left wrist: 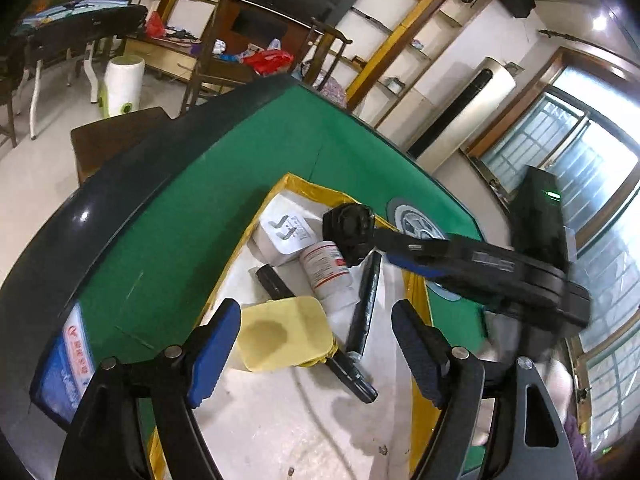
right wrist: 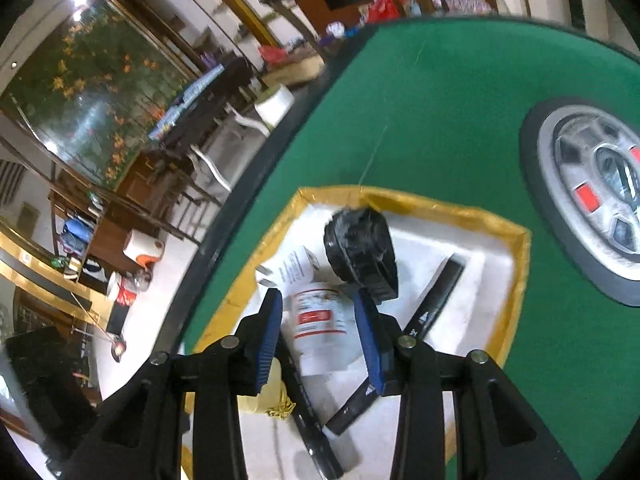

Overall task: Organize rigid objects
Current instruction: 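Lower the box into the tray with the left tool while the right tool brings the bottle over the tray, then grasp a black marker with the right tool while the left tool grasps another black marker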

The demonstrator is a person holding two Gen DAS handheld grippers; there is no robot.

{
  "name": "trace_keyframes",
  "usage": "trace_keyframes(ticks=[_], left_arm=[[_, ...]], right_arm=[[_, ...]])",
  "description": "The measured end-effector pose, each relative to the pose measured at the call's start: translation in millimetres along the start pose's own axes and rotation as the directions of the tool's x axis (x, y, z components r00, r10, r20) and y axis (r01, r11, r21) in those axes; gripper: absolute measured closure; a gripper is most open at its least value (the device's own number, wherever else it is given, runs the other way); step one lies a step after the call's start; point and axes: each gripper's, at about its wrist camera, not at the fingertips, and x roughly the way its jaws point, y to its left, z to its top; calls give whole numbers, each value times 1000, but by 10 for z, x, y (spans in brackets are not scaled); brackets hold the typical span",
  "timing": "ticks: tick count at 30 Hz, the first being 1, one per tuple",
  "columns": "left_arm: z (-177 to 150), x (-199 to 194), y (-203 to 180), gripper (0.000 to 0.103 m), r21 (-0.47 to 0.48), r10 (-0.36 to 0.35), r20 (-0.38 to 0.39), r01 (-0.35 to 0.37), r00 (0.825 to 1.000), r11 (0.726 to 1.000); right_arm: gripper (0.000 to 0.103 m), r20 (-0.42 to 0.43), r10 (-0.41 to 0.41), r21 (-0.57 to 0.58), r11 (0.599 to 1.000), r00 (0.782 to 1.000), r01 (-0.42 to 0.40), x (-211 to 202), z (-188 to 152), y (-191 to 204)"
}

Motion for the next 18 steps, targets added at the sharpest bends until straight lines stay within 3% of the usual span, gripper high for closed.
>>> trace_keyframes(ticks=[5, 7, 10, 12, 14, 18], left_arm=[[-61, -35, -190, 15, 45, 92, 30, -93, 995, 995], [-121, -35, -320, 15, 78, 81, 22, -83, 996, 993], [-217, -69, -596, 15, 135, 47, 17, -49, 999, 990], [-287, -84, -807, 10, 162, 24, 17, -27, 1000, 986], [-338, -60, -1020, 9, 178, -7, 1, 7, 1000, 984], [-490, 33, -1518, 9, 237, -90, -68, 104, 994, 966]], right_arm=[[55, 119, -68, -88, 993, 991, 79, -653, -284, -54], [48, 162, -110, -94, 988, 981, 126, -904, -444, -188], [42, 236, -207, -56, 973, 949, 226, -1358, -786, -525], [40, 287, -269, 28, 962, 919, 272, -1677, -1099, -850], [40, 332, -303, 149, 952, 893, 268, -1973, -1406, -1225], [40, 329, -368, 319, 910, 870, 264, -2302, -1796, -1864]])
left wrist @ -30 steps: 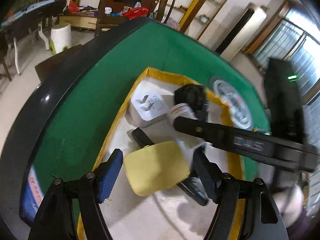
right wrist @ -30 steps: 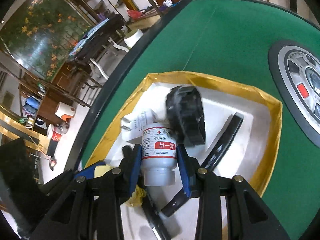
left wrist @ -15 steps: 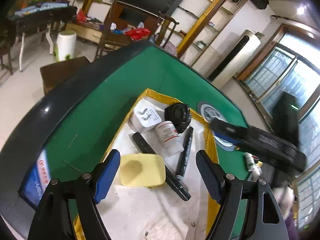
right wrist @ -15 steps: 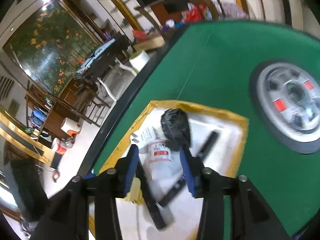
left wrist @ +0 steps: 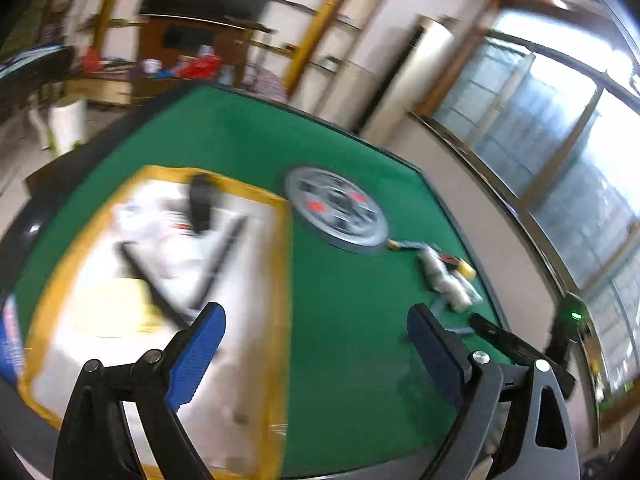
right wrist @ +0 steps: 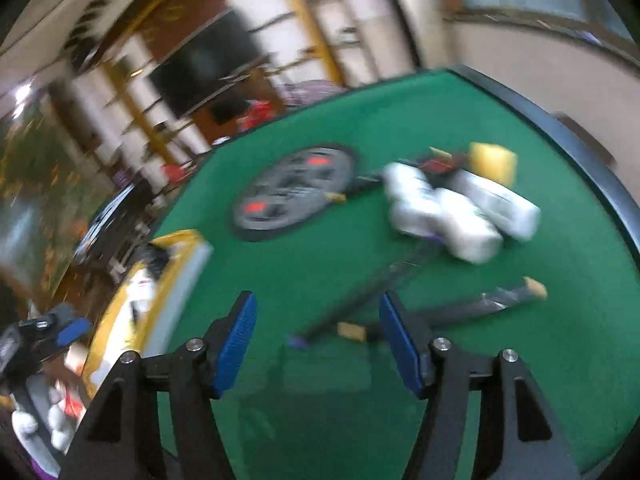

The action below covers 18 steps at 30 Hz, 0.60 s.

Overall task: Organize rigid objects
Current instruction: 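Grasp a black marker with the right tool while the left tool grasps another black marker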

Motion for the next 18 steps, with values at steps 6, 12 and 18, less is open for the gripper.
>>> trace_keyframes(ticks=[6, 12, 18], left_arm=[[-196, 207, -474, 9, 111, 7, -42, -2, 999, 994], [-271, 303, -537, 9, 117, 33, -76, -24, 997, 993], [-305, 315, -573, 9, 122, 55, -72, -46, 996, 991]], right_arm=[[40, 14, -111, 135, 985, 994, 108, -216, 100, -767], [40, -91, -132, 132, 981, 987, 143, 81, 86, -700], [42, -143, -184, 87, 976, 972, 197, 424, 166, -464]])
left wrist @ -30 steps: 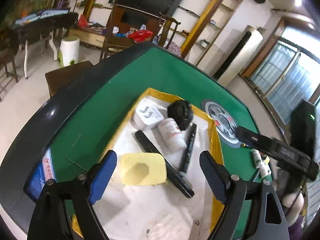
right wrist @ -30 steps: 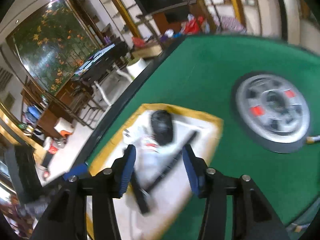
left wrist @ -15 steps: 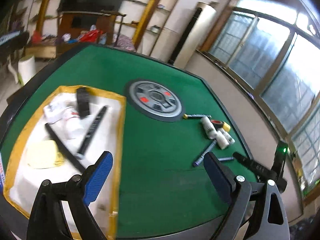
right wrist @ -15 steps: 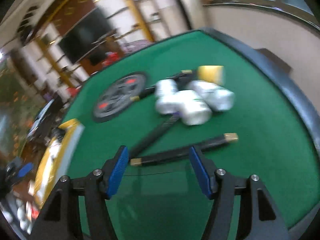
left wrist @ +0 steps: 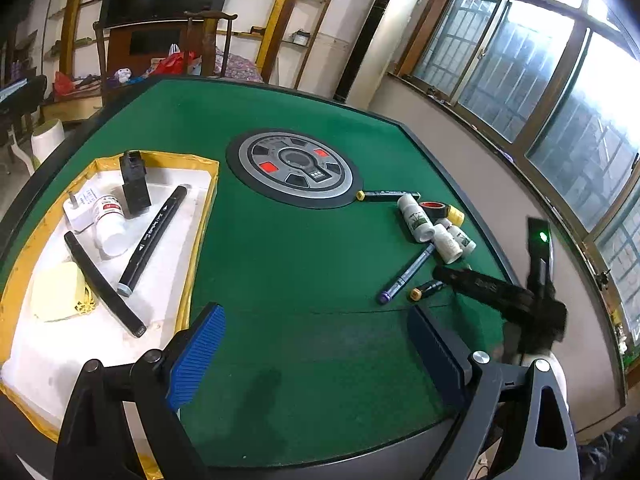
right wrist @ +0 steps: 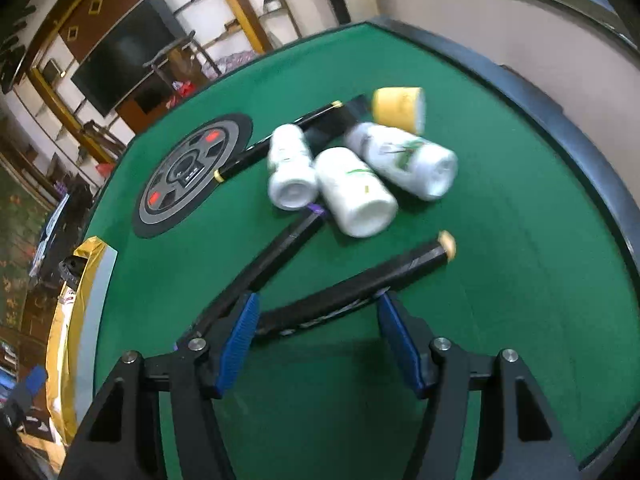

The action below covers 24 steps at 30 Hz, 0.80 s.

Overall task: Organize rigid objects
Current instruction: 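Grasp a black marker with the right tool while the left tool grasps another black marker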

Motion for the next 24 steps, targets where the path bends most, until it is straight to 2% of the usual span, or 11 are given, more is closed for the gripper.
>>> trace_keyframes(ticks=[2, 3, 4, 7, 12, 17, 20, 22, 23, 24], left_arm=[[-9, 13, -34, 9, 10, -1, -4, 1, 1000, 1000], [-14, 24, -62, 9, 21, -1, -7, 1, 1000, 1000], [-18, 39, -99, 9, 37, 1, -9, 0, 1000, 999], [-8, 127, -214, 9, 89, 4, -27, -2, 1000, 996], [24, 466, -531, 9, 193, -3, -90, 20, 996, 981], [91, 1112, -1030, 9, 362, -6, -155, 62, 988, 930], [168, 1560, -1216, 9, 403, 35, -199, 49, 979, 914], [184, 1757, -1326, 9, 444, 71, -196, 24, 978, 896], [174, 1808, -1361, 16, 465, 91, -191, 9, 977, 885], [145, 1863, -1402, 30, 496, 121, -187, -13, 975, 868]], right_arm=[[55, 16, -80, -54, 995, 997, 81, 79, 54, 124], [61, 21, -87, -66, 994, 996, 88, 86, 46, 138], [69, 21, -78, -73, 994, 997, 79, 97, 53, 141], [79, -8, -16, -84, 996, 1000, 15, 71, 36, 55], [85, -21, -7, -90, 996, 1000, 5, -124, -85, -244], [86, -22, 61, -53, 997, 998, -62, -236, -192, -484], [87, -19, 86, -44, 995, 996, -87, -252, -220, -516], [87, -17, 92, -43, 995, 996, -92, -229, -210, -489], [87, -17, 94, -44, 995, 995, -94, -229, -210, -485], [87, -16, 97, -47, 994, 995, -98, -233, -216, -486]])
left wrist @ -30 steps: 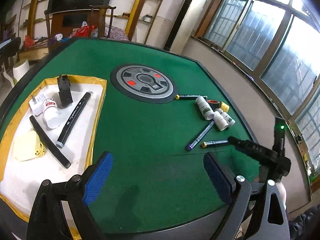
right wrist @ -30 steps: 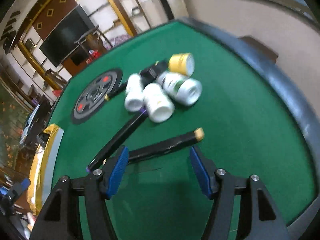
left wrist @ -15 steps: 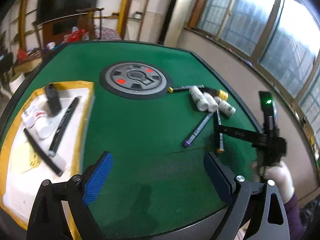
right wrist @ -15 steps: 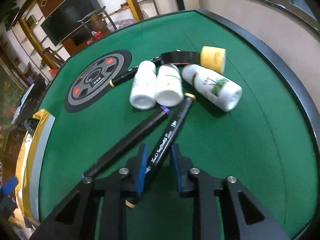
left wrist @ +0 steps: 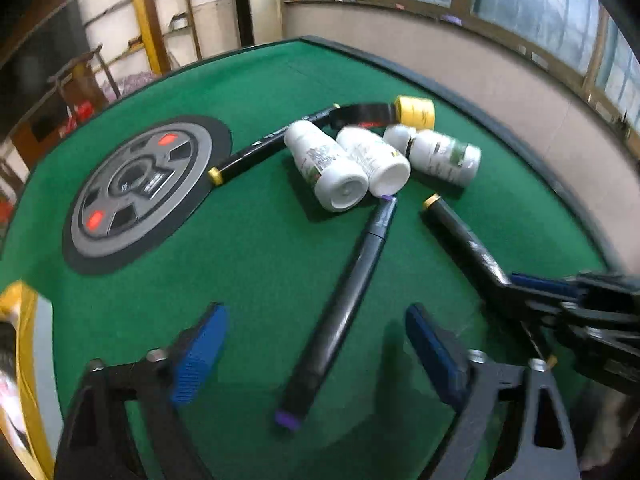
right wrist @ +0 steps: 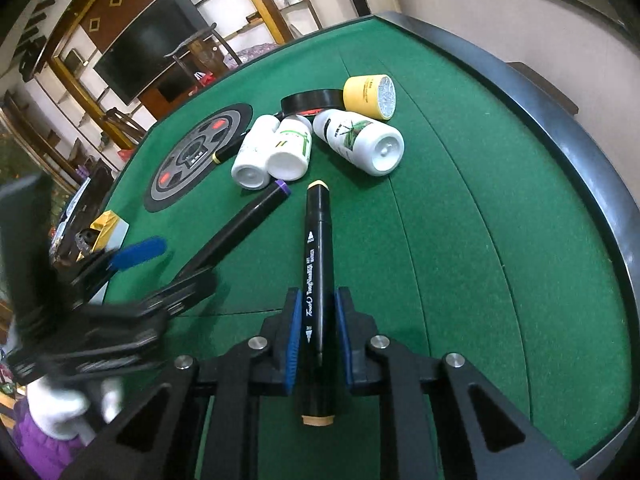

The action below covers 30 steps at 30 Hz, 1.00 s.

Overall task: Organize rigid objects
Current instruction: 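Grasp a black marker with the right tool while the left tool grasps another black marker, then carry both markers over the tray and open both tools to drop them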

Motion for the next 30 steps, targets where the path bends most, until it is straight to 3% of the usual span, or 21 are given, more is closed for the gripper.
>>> trace_keyframes(ticks=[1, 2, 3, 5, 8, 10, 11, 14, 18, 20, 22, 24, 30], left_arm=[[-1, -34, -2, 38, -7, -13, 20, 13, 1000, 1000], [-23, -53, 17, 63, -23, -38, 10, 38, 999, 999], [-39, -84, 31, 81, -39, -58, -2, 57, 998, 998], [-162, -205, 71, 86, -59, -76, -7, 76, 997, 995], [-383, -359, 89, 87, -78, -93, -10, 92, 996, 993], [-493, -487, 108, 87, -94, -100, 12, 101, 995, 990], [-499, -515, 117, 84, -101, -104, 20, 105, 994, 989], [-442, -478, 126, 51, -125, -99, 17, 100, 995, 987], [-321, -312, 45, 50, -114, -89, 15, 90, 996, 989], [-287, -225, -42, 50, -78, -34, 26, 36, 999, 996], [-275, -216, -81, 57, -71, -29, 34, 31, 999, 997], [-278, -240, -65, 89, -77, -30, 22, 31, 999, 997], [-396, -325, 29, 89, -105, -29, 15, 30, 999, 994]], right_arm=[[86, 0, 7, -3, 1000, 1000, -7, -3, -7, -3], [86, 1, 15, -2, 1000, 1000, -15, -5, -12, -10], [86, 1, 22, 0, 1000, 1000, -22, -12, -19, -30], [86, -1, 34, 2, 999, 999, -34, -17, -22, -43], [80, -3, 40, -21, 999, 999, -40, -27, -26, -10], [69, -1, 41, -34, 999, 999, -41, -38, -30, 18], [67, 1, 40, -38, 998, 999, -40, -37, -28, 33], [66, 5, 27, -52, 998, 1000, -26, -16, -2, 99], [66, 14, 21, -64, 998, 1000, -20, -39, 11, 181], [66, 18, 6, -69, 998, 1000, -5, -60, 20, 183], [66, 17, -11, -74, 997, 1000, 12, -61, 33, 177], [66, 18, -21, -78, 997, 1000, 23, -61, 49, 179], [66, 0, -43, -88, 995, 999, 43, 52, 90, 198]])
